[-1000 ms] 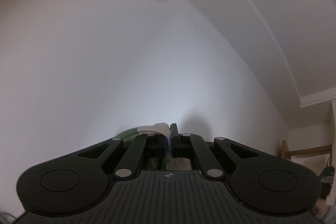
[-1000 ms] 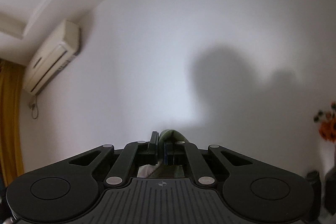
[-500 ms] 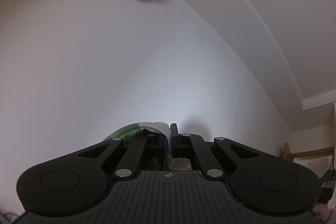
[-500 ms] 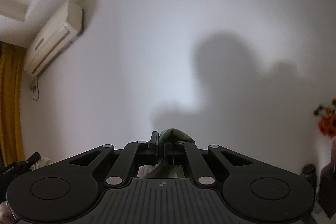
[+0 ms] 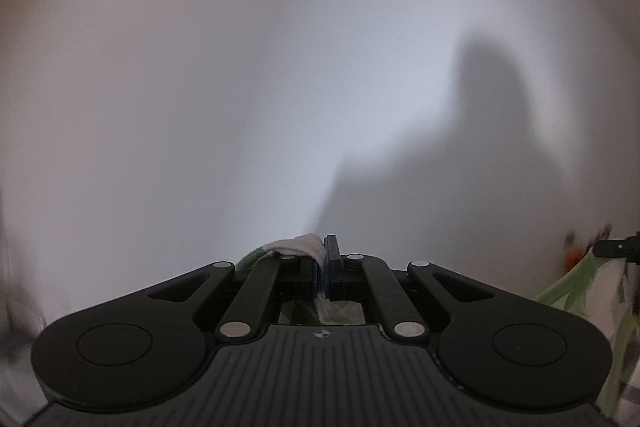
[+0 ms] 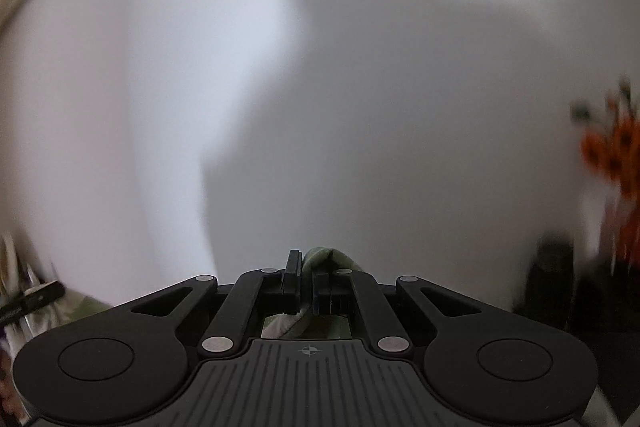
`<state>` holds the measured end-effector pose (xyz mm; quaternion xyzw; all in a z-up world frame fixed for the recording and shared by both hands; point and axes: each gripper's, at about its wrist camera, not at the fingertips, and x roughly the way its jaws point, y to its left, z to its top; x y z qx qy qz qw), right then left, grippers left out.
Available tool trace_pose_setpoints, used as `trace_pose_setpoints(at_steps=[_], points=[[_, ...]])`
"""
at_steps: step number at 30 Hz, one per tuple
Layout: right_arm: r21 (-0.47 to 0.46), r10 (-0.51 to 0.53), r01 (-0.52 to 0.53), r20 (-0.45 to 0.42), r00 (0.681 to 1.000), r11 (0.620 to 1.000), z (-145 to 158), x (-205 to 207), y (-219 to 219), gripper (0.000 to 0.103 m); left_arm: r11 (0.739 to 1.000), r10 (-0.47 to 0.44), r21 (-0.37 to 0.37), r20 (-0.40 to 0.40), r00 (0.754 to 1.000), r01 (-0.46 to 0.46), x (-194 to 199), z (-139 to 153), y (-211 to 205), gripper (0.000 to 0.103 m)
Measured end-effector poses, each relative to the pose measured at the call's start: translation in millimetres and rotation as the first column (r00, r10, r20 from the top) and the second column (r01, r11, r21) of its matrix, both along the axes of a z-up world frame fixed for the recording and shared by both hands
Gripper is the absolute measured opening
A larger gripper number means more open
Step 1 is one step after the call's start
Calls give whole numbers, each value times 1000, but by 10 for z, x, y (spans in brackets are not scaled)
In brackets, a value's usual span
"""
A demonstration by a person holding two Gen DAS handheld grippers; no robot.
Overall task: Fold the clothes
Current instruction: 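Grasp the shirt with both tools and raise it high, then lower the held shirt onto the table with both tools closed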
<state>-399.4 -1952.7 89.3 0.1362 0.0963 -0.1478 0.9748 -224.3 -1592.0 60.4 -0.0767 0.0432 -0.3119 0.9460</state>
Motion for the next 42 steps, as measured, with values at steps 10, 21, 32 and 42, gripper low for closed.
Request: trace_pose_setpoints(at_steps=[10,21,32,42], points=[[44,135,-129,-461,877,991,-1894,106,526,4,925,-30,330,-426,904,187,-7,-1583,-252,3],[152,89,-5,-554,828,988,-2398,432,522,5,911,71,368,-588,806,188,111,-2109,-417,4],[161,88,8,-584,807,987,-2490,427,478,5,890,91,398,-634,768,224,436,-2233,-437,5],[172,102,5,-610,786,985,-2481,449,415,4,889,126,410,-647,752,203,363,-2248,-489,5]])
